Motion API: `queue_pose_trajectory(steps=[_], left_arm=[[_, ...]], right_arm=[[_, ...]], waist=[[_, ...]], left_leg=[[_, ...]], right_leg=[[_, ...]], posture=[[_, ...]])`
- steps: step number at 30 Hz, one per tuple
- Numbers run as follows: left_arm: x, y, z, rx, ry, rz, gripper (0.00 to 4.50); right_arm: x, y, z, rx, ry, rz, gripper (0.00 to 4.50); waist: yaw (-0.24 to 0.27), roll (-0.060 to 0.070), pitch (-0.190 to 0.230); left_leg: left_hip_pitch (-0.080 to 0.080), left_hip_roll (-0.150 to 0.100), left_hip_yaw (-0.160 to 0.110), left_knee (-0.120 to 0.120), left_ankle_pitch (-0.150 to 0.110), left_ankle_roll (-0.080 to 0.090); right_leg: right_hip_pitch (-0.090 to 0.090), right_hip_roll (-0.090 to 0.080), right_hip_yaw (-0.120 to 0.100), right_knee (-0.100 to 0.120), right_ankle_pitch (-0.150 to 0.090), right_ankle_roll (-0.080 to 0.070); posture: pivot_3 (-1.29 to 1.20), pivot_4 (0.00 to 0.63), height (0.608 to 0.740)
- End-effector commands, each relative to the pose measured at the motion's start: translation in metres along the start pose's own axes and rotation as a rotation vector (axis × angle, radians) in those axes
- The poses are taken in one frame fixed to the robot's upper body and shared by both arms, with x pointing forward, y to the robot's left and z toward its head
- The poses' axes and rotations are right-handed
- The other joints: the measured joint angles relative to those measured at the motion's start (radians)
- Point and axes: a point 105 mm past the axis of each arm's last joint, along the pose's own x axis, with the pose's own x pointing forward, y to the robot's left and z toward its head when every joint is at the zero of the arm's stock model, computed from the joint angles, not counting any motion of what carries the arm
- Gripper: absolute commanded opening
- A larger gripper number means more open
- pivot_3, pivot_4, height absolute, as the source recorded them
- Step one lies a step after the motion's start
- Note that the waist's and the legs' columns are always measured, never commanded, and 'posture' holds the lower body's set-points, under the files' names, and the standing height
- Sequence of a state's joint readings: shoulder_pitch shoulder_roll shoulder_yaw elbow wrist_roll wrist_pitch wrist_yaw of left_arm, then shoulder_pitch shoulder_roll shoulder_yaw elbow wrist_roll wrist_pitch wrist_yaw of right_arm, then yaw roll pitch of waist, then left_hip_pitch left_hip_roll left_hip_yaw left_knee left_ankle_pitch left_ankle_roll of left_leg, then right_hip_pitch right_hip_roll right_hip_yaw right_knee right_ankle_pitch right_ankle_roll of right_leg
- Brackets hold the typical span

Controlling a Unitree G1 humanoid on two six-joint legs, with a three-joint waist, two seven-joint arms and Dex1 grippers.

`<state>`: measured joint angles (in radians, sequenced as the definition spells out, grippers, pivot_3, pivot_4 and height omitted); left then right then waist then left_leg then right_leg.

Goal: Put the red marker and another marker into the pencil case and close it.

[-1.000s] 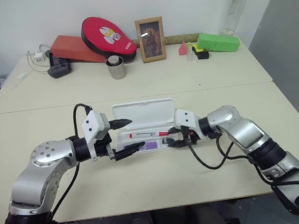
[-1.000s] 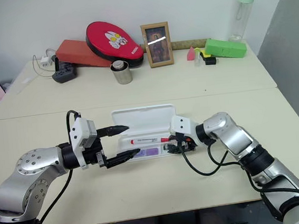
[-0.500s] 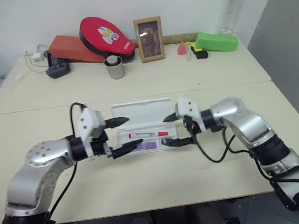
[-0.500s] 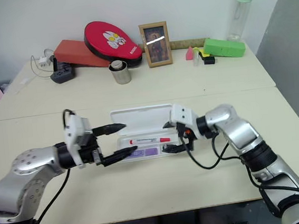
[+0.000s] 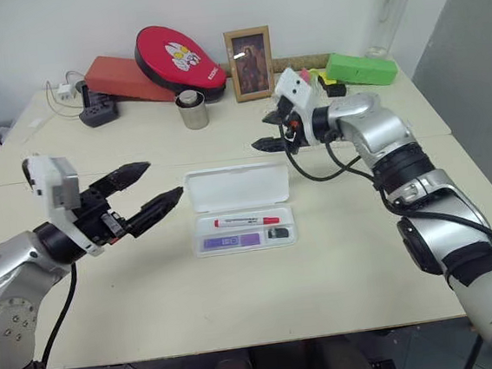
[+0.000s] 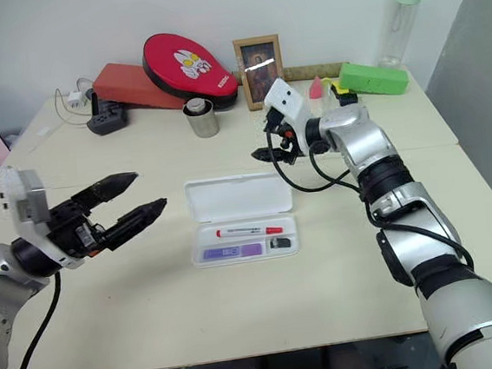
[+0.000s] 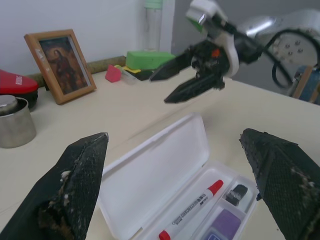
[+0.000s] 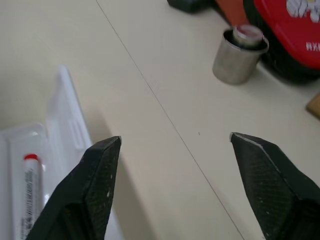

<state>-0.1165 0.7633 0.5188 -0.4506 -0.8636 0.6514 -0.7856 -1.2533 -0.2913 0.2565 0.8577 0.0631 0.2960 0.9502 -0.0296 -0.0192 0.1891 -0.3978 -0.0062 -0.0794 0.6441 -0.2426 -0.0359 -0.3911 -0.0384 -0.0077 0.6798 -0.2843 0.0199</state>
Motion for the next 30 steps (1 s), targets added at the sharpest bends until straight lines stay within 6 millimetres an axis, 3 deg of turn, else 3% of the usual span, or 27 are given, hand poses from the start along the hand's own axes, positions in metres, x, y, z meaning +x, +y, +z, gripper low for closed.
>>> queue_pose_trajectory(steps=[1,12,18,30], left_arm=[[-0.007,-0.003,0.009,0.04,-0.011,0.027,4.5],[-0.007,-0.002,0.01,0.026,-0.03,0.046,4.5],[-0.007,-0.005,0.008,0.031,-0.016,0.034,4.5],[-0.015,-0.022,-0.009,0.046,0.143,-0.11,4.5]], right_arm=[[0.001,-0.006,0.015,-0.086,-0.006,-0.016,2.66],[0.01,0.004,0.003,-0.135,0.048,0.047,0.0],[0.009,0.021,0.002,-0.189,0.048,0.171,0.0],[-0.014,0.085,-0.008,-0.358,0.037,0.449,0.0]], waist=[[-0.002,0.0,0.0],[-0.003,0.0,0.0],[-0.003,0.0,0.0],[-0.002,0.0,0.0]], left_leg=[[0.0,0.0,0.0,0.0,0.0,0.0],[0.001,0.001,0.0,0.0,0.0,0.0],[0.001,0.001,0.0,0.0,0.0,0.0],[0.001,0.001,-0.001,-0.001,0.0,0.0]], right_leg=[[0.0,0.0,0.0,0.0,0.0,0.0],[0.0,0.001,0.0,0.001,0.0,0.0],[0.0,0.001,0.0,0.001,0.0,0.0],[0.0,0.001,0.0,0.001,0.0,0.0]], posture=[[0.0,0.15,0.74],[0.0,0.15,0.74],[0.0,0.15,0.74],[0.0,0.15,0.74]])
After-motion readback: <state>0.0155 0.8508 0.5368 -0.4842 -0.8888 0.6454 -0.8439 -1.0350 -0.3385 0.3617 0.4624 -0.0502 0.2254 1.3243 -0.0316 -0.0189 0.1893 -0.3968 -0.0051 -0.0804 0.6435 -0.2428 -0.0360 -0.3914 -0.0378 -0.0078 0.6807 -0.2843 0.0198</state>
